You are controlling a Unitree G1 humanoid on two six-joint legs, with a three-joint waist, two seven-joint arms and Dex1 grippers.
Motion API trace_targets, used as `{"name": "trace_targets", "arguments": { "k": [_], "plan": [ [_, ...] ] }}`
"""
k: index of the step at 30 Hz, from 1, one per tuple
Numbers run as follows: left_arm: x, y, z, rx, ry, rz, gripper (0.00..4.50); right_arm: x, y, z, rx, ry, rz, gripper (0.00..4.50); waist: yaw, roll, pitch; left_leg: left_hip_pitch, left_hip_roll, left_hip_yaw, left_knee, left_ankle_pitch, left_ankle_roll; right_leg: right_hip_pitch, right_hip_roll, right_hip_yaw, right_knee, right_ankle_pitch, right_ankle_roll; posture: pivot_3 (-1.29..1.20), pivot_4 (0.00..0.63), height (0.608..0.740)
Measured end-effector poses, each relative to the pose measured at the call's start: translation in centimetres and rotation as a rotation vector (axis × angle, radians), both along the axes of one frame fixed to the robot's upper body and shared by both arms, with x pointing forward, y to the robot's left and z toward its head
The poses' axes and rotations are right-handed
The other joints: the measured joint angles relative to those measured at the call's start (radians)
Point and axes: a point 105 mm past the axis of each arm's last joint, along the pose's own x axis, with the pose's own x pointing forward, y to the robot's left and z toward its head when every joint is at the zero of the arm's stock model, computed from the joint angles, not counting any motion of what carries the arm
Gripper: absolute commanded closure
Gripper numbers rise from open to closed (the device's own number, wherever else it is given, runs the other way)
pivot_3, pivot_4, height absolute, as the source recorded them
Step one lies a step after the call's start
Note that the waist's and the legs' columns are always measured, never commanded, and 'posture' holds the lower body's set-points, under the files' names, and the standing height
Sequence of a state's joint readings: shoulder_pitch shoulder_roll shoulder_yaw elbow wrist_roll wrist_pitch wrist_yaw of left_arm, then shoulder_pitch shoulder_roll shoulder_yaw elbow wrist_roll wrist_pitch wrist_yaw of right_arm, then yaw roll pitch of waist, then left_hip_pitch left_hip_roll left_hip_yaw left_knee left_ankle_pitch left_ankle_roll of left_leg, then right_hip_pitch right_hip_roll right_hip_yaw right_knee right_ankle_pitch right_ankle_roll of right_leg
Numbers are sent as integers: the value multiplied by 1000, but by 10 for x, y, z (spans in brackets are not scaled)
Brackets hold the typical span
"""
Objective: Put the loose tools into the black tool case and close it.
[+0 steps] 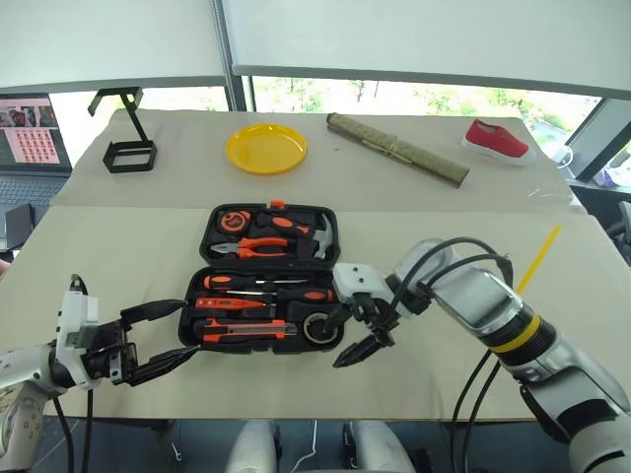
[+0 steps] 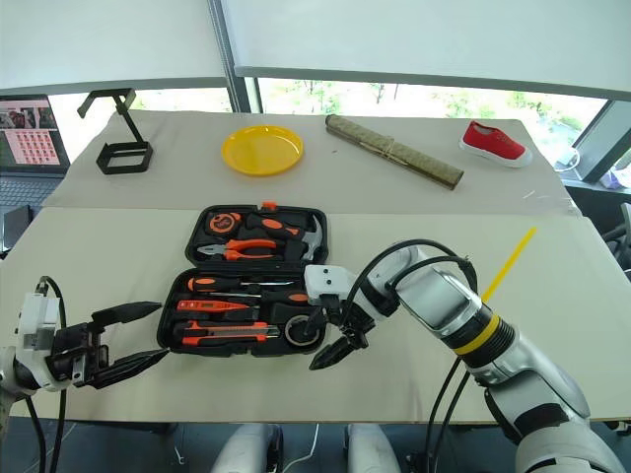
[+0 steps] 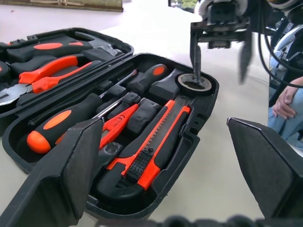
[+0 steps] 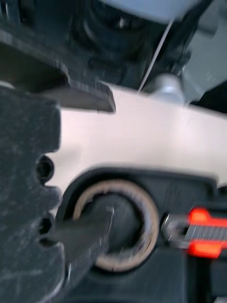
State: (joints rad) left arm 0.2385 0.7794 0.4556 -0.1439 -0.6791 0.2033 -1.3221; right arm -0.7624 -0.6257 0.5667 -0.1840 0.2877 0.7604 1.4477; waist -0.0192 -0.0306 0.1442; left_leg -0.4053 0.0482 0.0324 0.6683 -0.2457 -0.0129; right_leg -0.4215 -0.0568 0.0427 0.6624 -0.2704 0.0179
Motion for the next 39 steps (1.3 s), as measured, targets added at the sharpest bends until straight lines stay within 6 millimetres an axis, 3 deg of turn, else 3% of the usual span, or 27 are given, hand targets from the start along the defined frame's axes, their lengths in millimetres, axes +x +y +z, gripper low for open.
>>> {"name": "trace_targets", "arguments": {
  "k": [5,6,9,13,16,17,19,20,25,28,36,39],
  "plan": [
    [7,18,5,18,-10,146,0,8,-13,31,168,10,-71,177,4,-1,0,0,0,-1,0,0,0,1,-1,0,0,0,0,0,150,740],
    [9,24,6,15,-10,186,266,10,-18,34,189,9,-100,125,6,-2,0,0,-1,-1,0,0,0,0,-1,0,0,0,0,0,150,740],
    [23,48,1,12,5,354,1063,33,-34,30,252,-42,-270,815,7,-2,0,1,-1,0,0,0,0,1,-1,0,0,0,0,0,150,740],
    [43,66,-9,41,8,514,2558,66,-48,17,278,-198,-437,2207,6,-2,0,0,-1,1,0,1,-1,0,-1,0,1,0,0,0,150,740],
    [68,68,-19,31,7,609,3420,86,-45,8,283,-372,-474,3043,5,-2,0,0,-1,1,0,1,-1,0,0,0,2,0,0,0,150,740],
    [78,61,-26,36,16,613,3932,91,-40,3,284,-410,-485,3507,5,-3,0,0,-1,1,0,1,-2,0,0,0,1,0,0,0,150,740],
    [89,47,-34,46,30,591,4500,96,-33,-7,280,-434,-500,4209,3,-3,0,-2,-1,1,0,1,-2,-1,-1,0,2,1,0,0,150,740],
    [92,42,-37,54,43,574,4500,97,-31,-9,284,-449,-504,4436,1,-3,0,-1,-1,1,0,1,-2,-1,-1,1,2,1,0,0,150,740],
    [108,26,-41,95,76,509,4500,112,-37,-23,238,-502,-580,4436,3,-3,0,-1,-2,1,0,1,-2,0,-1,1,2,1,0,0,150,740],
    [114,19,-42,102,92,479,4500,112,-31,-24,251,-499,-581,4436,8,-3,0,-1,-2,1,0,1,-2,0,-2,0,2,1,0,0,150,740],
    [110,-16,-48,106,117,292,4500,110,-50,-24,222,-504,-605,4436,22,-3,0,-2,-3,1,1,1,-2,0,-3,0,1,1,1,0,150,740],
    [106,-32,-50,113,115,219,4500,99,-61,-26,203,-484,-601,4436,27,-3,0,-2,-3,1,1,1,-2,0,-3,0,1,1,1,0,150,740]
  ]
}}
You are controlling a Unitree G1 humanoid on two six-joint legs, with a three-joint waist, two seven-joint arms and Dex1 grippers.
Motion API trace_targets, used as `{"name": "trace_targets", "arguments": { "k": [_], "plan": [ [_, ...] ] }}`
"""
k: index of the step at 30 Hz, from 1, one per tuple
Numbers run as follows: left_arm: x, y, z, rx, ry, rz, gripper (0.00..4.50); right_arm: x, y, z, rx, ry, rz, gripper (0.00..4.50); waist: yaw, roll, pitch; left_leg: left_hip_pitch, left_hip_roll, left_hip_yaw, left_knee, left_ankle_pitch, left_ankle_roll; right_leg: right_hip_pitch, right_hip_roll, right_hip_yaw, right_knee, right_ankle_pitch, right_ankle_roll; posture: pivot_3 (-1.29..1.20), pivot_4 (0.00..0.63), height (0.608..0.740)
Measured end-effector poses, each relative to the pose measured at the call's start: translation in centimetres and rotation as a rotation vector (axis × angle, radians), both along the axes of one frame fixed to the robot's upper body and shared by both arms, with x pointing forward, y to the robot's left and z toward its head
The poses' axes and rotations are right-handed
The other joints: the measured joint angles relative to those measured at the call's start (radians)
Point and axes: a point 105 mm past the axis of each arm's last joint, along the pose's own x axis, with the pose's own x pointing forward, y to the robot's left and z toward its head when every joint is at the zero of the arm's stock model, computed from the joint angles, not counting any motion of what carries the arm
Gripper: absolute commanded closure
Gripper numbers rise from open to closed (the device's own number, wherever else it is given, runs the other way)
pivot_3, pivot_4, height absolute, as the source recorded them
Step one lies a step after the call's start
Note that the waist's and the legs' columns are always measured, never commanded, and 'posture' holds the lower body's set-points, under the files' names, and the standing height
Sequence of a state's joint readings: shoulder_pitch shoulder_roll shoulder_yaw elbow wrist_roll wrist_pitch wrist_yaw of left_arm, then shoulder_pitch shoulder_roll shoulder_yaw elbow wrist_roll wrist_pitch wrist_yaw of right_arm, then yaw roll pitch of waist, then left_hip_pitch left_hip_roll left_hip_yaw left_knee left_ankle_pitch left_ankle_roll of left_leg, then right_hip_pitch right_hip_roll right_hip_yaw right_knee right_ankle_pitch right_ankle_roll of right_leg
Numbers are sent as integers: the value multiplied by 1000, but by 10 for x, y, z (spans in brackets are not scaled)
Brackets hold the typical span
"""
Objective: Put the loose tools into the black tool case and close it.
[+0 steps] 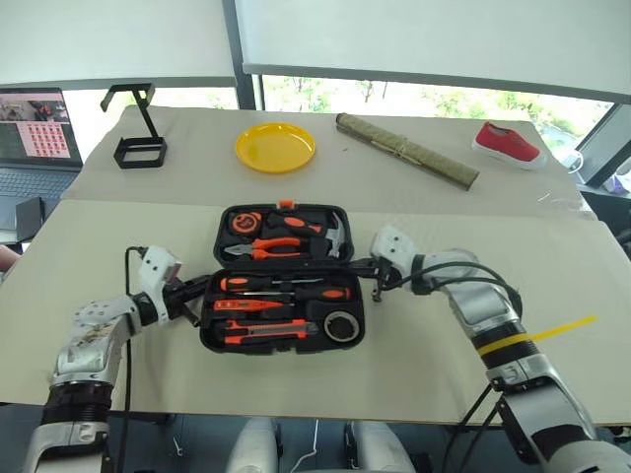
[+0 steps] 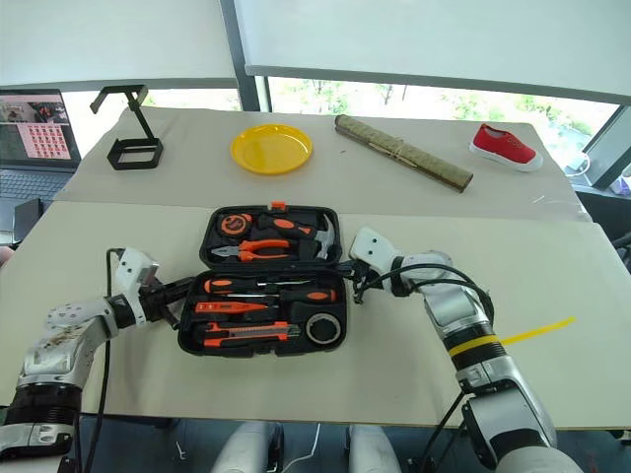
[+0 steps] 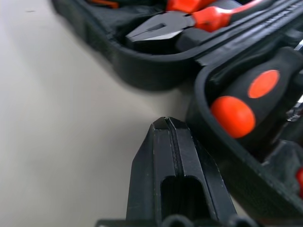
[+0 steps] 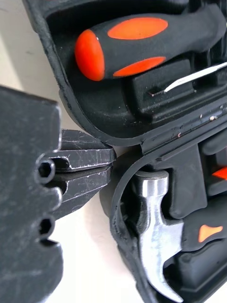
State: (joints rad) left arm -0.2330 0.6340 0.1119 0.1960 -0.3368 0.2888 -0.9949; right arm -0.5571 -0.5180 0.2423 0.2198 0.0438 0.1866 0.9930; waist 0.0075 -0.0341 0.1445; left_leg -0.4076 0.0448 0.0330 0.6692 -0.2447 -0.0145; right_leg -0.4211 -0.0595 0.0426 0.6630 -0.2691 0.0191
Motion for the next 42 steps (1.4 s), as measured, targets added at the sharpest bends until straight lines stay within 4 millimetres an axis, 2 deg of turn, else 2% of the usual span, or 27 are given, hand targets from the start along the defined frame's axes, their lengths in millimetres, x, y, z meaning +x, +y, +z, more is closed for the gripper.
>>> {"name": "trace_targets", "arguments": {
  "k": [6,11,15,21,23,24,26,29,31,32,33,34,36,40,42],
  "plan": [
    [-6,-20,-3,-12,11,-71,4500,-19,-18,-5,16,50,-54,4436,3,0,0,1,0,0,0,0,0,1,0,0,0,0,0,0,150,740],
    [-6,-24,-4,-21,12,-83,4500,-27,-23,-8,38,83,-97,4436,4,0,0,1,0,0,0,0,0,1,0,0,0,0,0,0,150,740],
    [-5,-26,-5,-30,1,-83,4500,-29,-25,-8,42,91,-126,4436,5,0,0,1,-1,0,1,0,0,1,0,0,0,0,0,0,150,740],
    [10,-29,-4,-4,-65,-48,4500,-27,-32,-11,39,121,-221,4436,15,0,0,1,-1,-1,7,0,0,4,0,0,1,0,1,0,150,740],
    [11,-30,-4,-8,-62,-43,3980,-30,-35,-10,36,144,-231,4500,15,0,0,1,-1,-2,8,0,0,5,0,0,1,0,2,0,150,740],
    [12,-30,-4,-16,-57,-36,3827,-31,-35,-9,38,153,-230,4205,15,0,0,1,-1,-2,8,0,0,6,0,0,1,1,2,0,150,740],
    [12,-28,-2,-47,-34,-9,3070,-34,-38,-7,45,186,-241,3703,13,0,0,1,-1,-2,8,0,0,6,1,0,1,0,2,0,150,740],
    [6,-21,-1,-49,-16,16,1994,-36,-44,-3,67,222,-262,2662,1,0,0,1,0,-3,7,0,1,5,1,0,1,0,2,0,150,740],
    [-6,-5,4,-51,38,51,1317,-41,-50,6,91,272,-261,2038,-15,0,0,0,1,-3,7,0,1,3,2,1,1,1,2,0,150,740],
    [-11,4,6,-53,69,70,851,-43,-56,9,89,296,-269,1572,-23,0,0,1,2,-4,6,0,1,3,3,1,1,1,2,0,150,740],
    [-17,15,10,-62,102,101,607,-44,-65,14,84,316,-292,1349,-25,0,0,1,2,-5,6,0,1,3,3,1,1,1,2,0,150,740],
    [-21,23,16,-67,130,124,117,-44,-71,18,80,326,-303,872,-27,0,1,1,2,-5,6,0,1,2,3,1,1,1,1,0,150,740],
    [-25,30,28,-52,171,157,0,-34,-72,34,120,322,-319,294,-29,0,1,1,3,-5,7,0,1,3,4,2,1,1,1,0,150,740],
    [-17,14,53,-111,255,148,0,-8,-66,65,242,386,-418,294,-23,0,2,1,1,-5,7,1,1,4,4,1,1,1,1,0,150,740],
    [-5,7,58,-129,281,192,0,-6,-60,62,229,500,-462,294,-17,0,2,-1,0,-5,7,1,1,3,4,0,1,1,1,0,150,740]
  ]
}}
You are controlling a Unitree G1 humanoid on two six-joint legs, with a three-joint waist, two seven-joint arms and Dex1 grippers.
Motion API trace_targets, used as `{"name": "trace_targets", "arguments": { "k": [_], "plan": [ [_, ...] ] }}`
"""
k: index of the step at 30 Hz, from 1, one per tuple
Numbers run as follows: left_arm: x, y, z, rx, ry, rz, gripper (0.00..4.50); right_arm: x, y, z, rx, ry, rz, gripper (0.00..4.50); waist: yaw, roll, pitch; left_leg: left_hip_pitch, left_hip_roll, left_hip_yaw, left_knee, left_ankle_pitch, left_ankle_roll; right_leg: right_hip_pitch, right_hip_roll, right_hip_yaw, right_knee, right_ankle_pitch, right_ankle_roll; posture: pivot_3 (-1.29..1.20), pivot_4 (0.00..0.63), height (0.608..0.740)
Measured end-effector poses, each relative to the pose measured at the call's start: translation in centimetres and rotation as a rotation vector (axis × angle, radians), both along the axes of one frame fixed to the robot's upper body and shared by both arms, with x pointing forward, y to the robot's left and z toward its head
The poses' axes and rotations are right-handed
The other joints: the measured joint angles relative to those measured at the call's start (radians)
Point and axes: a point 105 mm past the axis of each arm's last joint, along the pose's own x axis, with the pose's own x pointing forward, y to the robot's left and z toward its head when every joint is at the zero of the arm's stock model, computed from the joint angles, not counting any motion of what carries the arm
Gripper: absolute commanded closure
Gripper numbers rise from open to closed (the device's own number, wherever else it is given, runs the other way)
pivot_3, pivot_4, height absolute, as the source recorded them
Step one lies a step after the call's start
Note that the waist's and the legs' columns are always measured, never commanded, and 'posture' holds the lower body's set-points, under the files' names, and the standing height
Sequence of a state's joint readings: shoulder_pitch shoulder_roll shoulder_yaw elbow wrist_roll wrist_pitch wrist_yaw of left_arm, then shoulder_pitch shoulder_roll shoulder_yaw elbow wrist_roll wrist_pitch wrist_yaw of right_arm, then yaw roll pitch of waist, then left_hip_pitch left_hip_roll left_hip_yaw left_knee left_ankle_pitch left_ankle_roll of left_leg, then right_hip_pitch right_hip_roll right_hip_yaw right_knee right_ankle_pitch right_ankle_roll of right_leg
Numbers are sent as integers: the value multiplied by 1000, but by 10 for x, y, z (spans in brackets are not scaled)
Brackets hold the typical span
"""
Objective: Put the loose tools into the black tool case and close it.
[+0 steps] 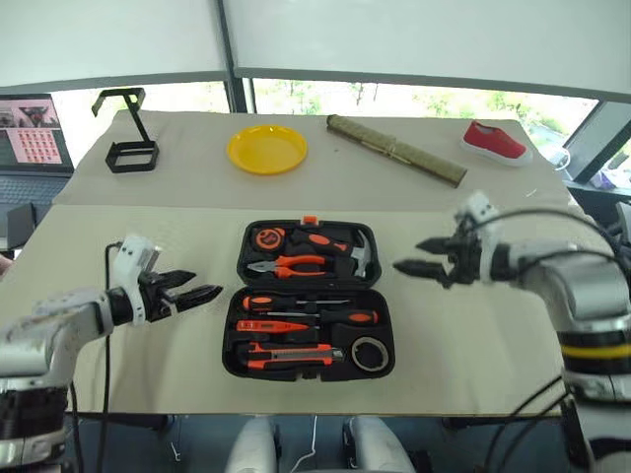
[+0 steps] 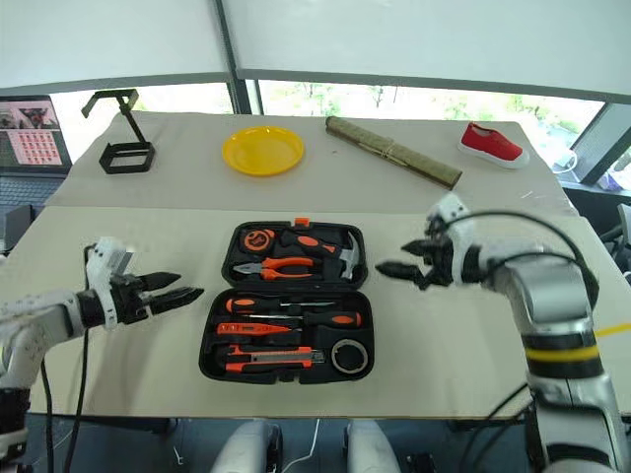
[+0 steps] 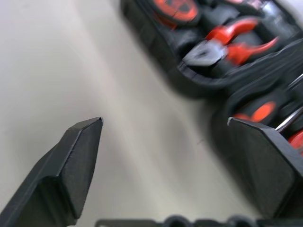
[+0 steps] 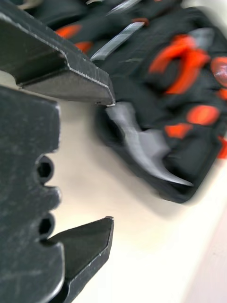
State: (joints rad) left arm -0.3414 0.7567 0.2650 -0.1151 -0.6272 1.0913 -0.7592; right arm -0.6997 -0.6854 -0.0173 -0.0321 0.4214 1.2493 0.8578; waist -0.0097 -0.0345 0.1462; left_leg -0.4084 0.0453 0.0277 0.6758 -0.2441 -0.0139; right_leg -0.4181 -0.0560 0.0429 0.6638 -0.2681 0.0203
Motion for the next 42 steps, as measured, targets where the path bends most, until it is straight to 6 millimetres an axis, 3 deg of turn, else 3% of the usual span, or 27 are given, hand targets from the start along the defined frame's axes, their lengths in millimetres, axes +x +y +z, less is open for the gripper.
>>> {"name": "trace_targets", "arguments": {
  "k": [5,7,12,17,20,23,26,29,33,37,40,42],
  "plan": [
    [16,-24,-14,0,90,55,0,0,20,-30,-53,204,-26,294,-5,0,0,-6,-1,0,1,0,0,-6,-2,1,0,0,1,0,150,740],
    [16,-26,-22,21,117,70,0,1,17,-39,-93,232,-59,294,-8,0,0,-7,-1,0,1,0,0,-6,-2,1,0,0,0,0,150,740],
    [21,-28,-24,31,113,95,0,13,22,-39,-108,228,-115,294,-7,0,0,-5,-1,0,1,0,0,-5,-2,1,1,0,0,0,150,740],
    [22,-31,-23,22,108,104,1460,17,25,-42,-104,240,-136,1648,-7,0,0,-4,-2,0,1,0,0,-4,-2,1,1,0,0,0,150,740],
    [24,-34,-22,11,106,99,2548,19,30,-42,-100,243,-135,2724,-7,0,0,-2,-1,0,0,0,0,-2,-2,1,1,0,0,0,150,740],
    [26,-35,-23,-2,106,114,3670,22,35,-43,-97,250,-143,3762,-8,-2,-2,5,-1,0,0,0,0,5,-2,1,0,0,1,0,150,740],
    [30,-36,-25,-20,109,135,4456,24,34,-44,-77,273,-178,4500,-9,-3,-3,17,-1,0,-2,0,0,18,-2,0,-3,0,1,0,150,740],
    [31,-37,-27,-43,107,149,4456,24,33,-46,-80,275,-188,4500,-10,-3,-3,24,-1,0,-4,0,0,25,-2,0,-6,0,1,0,150,740],
    [34,-34,-25,-89,16,160,4456,29,36,-42,-20,186,-158,4500,-10,-3,-2,21,-1,0,-4,0,0,23,-2,0,-6,0,1,0,150,740],
    [40,-30,-8,-100,-190,138,4456,36,37,-23,10,-54,-83,4500,-10,-2,1,-5,-2,1,0,1,-2,-5,-1,2,1,1,1,0,150,740],
    [39,-26,6,43,-457,59,4456,34,36,-5,15,-242,-27,4500,-10,-2,1,-12,-1,1,0,3,-4,-12,-2,1,1,2,0,0,150,740],
    [36,-23,10,229,-626,-26,4456,28,35,2,0,-356,28,4500,-6,-2,1,-15,-1,1,-2,2,-3,-14,-3,1,0,2,1,0,150,740]
  ]
}}
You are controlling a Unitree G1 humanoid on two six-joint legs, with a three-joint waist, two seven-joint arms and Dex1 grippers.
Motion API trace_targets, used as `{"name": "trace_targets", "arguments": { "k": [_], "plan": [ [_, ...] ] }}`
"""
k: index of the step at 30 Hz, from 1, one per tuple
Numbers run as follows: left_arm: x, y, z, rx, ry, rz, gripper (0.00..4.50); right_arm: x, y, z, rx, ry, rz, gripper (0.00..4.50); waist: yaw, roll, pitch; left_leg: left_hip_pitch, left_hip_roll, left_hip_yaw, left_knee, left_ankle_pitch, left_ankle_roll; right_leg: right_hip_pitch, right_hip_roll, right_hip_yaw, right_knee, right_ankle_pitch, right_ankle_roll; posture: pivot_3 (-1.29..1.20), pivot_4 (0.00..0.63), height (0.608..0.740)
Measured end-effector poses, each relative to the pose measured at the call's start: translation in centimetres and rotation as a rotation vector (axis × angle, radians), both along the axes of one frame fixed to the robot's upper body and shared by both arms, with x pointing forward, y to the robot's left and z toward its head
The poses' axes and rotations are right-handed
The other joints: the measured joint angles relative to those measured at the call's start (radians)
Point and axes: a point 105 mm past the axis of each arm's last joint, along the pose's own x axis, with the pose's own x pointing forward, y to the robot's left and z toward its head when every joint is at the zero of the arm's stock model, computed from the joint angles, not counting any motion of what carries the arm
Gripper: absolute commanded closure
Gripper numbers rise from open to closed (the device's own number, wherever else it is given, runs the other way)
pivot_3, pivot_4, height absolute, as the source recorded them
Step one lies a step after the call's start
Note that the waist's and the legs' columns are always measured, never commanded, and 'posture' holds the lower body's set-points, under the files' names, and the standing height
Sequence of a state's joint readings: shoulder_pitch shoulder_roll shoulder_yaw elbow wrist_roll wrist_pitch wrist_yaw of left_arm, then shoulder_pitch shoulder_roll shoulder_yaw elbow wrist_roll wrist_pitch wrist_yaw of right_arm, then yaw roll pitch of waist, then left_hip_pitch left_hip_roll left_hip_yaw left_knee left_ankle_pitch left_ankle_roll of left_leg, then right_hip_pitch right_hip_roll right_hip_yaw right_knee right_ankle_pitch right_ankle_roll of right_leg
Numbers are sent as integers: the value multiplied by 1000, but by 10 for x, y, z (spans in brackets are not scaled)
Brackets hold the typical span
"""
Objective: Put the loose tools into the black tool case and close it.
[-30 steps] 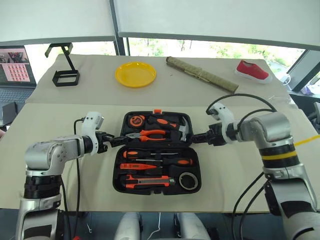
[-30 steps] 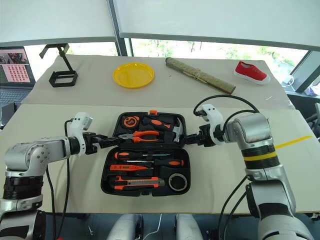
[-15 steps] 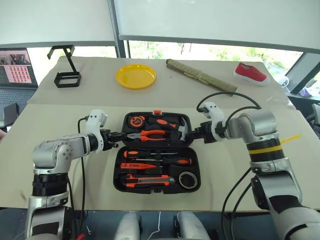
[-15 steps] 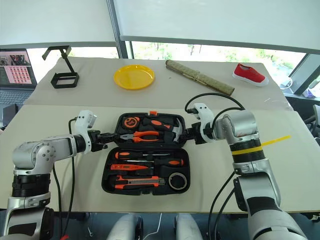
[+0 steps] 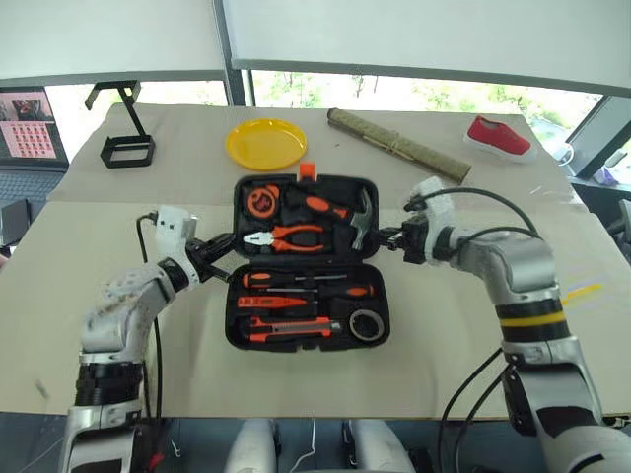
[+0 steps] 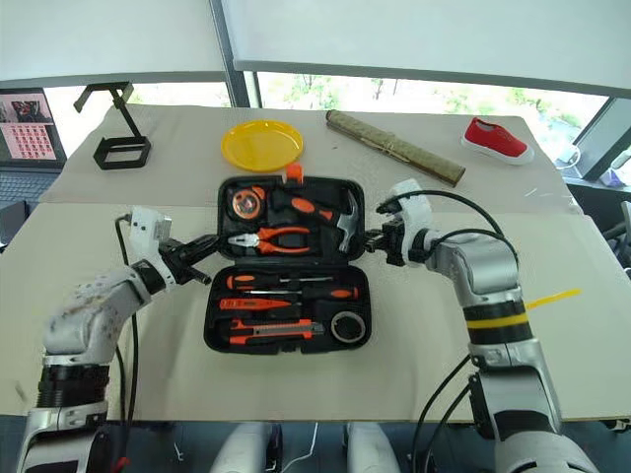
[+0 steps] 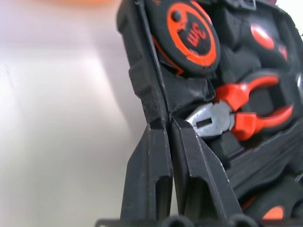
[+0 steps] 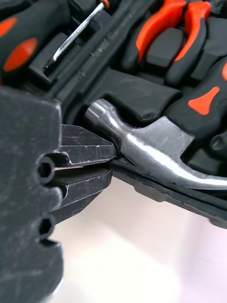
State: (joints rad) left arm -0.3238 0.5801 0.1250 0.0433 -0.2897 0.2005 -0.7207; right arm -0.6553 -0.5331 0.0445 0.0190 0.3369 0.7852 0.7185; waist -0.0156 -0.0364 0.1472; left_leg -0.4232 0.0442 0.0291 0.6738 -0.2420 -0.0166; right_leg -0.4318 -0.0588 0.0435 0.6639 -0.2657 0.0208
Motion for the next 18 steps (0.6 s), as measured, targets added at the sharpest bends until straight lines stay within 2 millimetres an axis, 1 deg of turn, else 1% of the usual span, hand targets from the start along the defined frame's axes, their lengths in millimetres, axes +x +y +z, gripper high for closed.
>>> {"name": "trace_targets", "arguments": {
  "k": [1,3,5,8,9,12,13,14,15,16,18],
  "plan": [
    [-4,-1,0,96,-82,-42,4456,-7,-3,-1,-46,-73,38,4500,4,0,0,-1,0,1,-1,-1,2,-1,-1,0,-2,0,1,0,150,740],
    [-18,-1,-7,201,-180,-120,4456,-24,-11,-12,-135,-170,111,4500,12,0,0,-1,-1,2,-2,-4,5,-1,-3,0,-5,0,2,0,150,740],
    [-23,-1,-8,232,-243,-151,4456,-32,-14,-13,-189,-264,155,4500,17,0,0,-2,-1,4,-1,-5,7,1,-3,0,-8,1,3,0,150,740],
    [-34,0,-14,276,-303,-176,4456,-47,-15,-19,-252,-414,211,4500,19,0,0,1,0,4,0,-7,11,7,-2,0,-17,1,4,0,150,740],
    [-39,1,-17,299,-325,-186,4456,-52,-15,-22,-291,-484,232,4500,19,0,0,3,0,4,0,-7,11,8,-2,0,-17,1,4,0,150,740],
    [-51,5,-23,342,-350,-211,4456,-63,-16,-29,-362,-591,264,4500,16,1,0,7,1,5,0,-8,12,11,-1,1,-17,1,4,0,150,740],
    [-56,5,-25,351,-355,-223,4486,-66,-16,-32,-371,-615,274,4118,15,1,-1,9,1,7,0,-8,12,13,-1,1,-17,1,4,0,150,740],
    [-59,6,-26,360,-358,-237,4146,-69,-17,-34,-376,-629,281,3727,14,2,-1,11,1,7,0,-8,12,14,-1,2,-17,1,4,0,150,740],
    [-62,6,-28,366,-353,-249,3780,-71,-18,-37,-387,-636,293,3497,14,2,-1,13,1,7,0,-8,13,16,-1,2,-17,1,4,0,150,740],
    [-64,8,-31,374,-337,-256,3540,-73,-21,-42,-406,-624,299,3198,13,2,-1,16,1,7,0,-8,13,19,-1,2,-17,1,4,0,150,740],
    [-72,19,-47,402,-253,-259,2717,-77,-34,-58,-449,-568,302,2472,10,2,-1,19,2,8,0,-9,13,22,-1,2,-18,1,5,0,150,740]
  ]
}}
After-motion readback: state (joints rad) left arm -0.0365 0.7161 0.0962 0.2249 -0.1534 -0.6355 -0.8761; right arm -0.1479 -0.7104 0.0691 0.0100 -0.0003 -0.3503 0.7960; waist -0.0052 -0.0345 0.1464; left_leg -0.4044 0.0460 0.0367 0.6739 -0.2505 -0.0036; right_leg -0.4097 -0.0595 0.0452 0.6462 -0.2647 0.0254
